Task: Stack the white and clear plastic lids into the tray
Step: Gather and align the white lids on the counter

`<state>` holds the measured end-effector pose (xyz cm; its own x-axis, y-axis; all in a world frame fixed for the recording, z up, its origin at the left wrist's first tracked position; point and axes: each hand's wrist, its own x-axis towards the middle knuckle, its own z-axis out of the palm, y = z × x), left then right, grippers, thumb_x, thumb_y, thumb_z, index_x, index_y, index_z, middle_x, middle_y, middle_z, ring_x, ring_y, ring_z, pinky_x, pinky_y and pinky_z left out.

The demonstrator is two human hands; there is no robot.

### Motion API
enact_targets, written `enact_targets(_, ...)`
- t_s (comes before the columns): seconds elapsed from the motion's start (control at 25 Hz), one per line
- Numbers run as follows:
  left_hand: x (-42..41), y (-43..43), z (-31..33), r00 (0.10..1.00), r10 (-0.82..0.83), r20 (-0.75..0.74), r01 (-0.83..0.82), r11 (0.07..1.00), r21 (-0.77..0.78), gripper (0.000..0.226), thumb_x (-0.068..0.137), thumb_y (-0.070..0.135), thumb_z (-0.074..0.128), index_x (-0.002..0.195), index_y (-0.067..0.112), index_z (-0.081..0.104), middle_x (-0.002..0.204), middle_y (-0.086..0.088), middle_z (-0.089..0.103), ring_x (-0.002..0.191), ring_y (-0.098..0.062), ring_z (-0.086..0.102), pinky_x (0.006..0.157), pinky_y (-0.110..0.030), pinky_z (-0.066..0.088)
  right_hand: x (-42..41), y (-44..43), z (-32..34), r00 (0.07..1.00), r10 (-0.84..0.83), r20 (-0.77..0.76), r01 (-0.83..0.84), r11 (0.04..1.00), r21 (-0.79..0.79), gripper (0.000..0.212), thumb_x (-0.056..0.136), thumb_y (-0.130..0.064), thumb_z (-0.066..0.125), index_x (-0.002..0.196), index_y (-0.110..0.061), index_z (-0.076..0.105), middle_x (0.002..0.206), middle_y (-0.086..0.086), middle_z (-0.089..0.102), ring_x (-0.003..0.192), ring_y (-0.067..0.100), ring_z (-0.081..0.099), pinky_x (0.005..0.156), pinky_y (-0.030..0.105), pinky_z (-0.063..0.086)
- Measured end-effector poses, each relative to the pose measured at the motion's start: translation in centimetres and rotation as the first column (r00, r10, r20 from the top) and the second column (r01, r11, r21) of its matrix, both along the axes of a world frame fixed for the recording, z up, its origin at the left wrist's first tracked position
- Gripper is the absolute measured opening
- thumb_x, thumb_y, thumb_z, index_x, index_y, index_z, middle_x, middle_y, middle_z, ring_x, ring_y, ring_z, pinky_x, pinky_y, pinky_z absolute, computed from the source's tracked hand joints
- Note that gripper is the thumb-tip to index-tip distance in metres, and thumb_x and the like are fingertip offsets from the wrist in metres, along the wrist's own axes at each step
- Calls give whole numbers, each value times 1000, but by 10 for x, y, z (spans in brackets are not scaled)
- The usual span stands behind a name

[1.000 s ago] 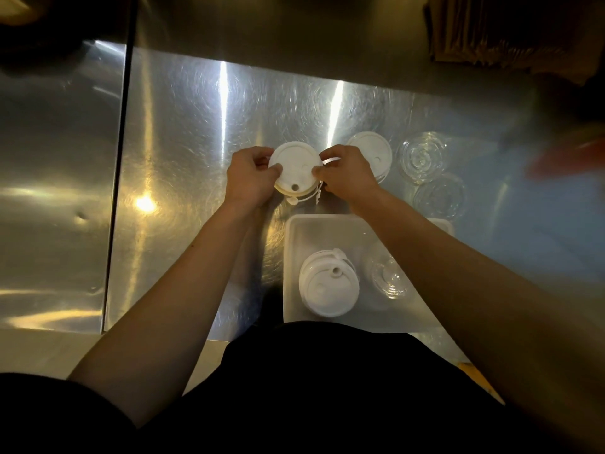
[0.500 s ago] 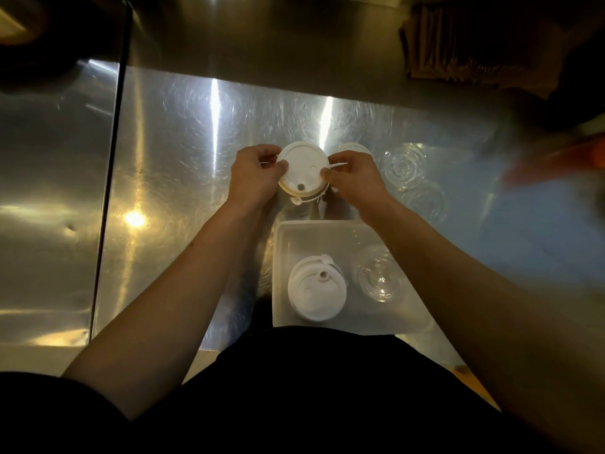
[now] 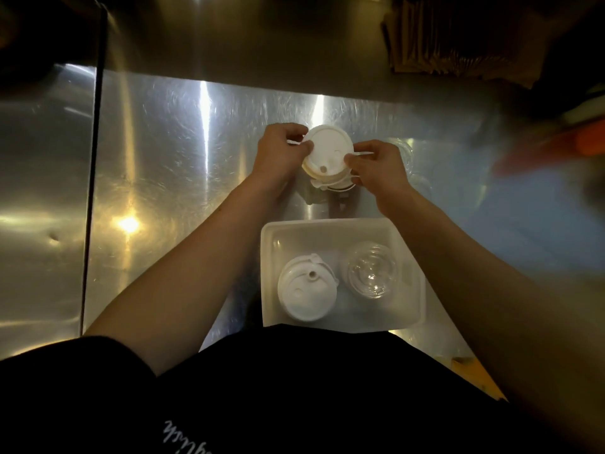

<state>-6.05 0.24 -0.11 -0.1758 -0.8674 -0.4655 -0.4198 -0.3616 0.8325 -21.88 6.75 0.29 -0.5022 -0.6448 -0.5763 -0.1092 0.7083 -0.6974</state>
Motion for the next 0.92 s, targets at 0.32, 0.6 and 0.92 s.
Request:
enact_targets(0.32, -22, -9, -21, 987, -138, 81, 139, 990, 4, 33, 87, 22, 67, 119, 13, 65, 119, -1, 66, 97, -9, 62, 90, -28, 53, -17, 5, -16, 997, -74, 2, 74, 996, 54, 36, 83, -18, 68, 118, -10, 63, 114, 14, 68, 82, 22, 70, 62, 30, 59)
enact_targets(0.6, -29, 1, -21, 982, -167, 94, 167, 986, -2, 31, 87, 12, 65, 118, 10, 66, 120, -5, 68, 106, -14, 63, 90, -21, 46, -18, 12, -20, 995, -101, 14, 100, 992, 83, 33, 83, -13, 66, 116, -8, 63, 110, 15, 68, 84, 27, 73, 71, 44, 64)
enact_targets(0.92, -30, 1, -26, 976, -184, 114, 187, 982, -22, 26, 88, 13, 62, 114, 13, 69, 113, -3, 70, 100, -12, 63, 86, -21, 48, -14, 15, -18, 996, -15, -91, 22, 997, 78, 30, 87, -14, 65, 116, -8, 64, 109, 12, 68, 78, 27, 73, 64, 44, 64)
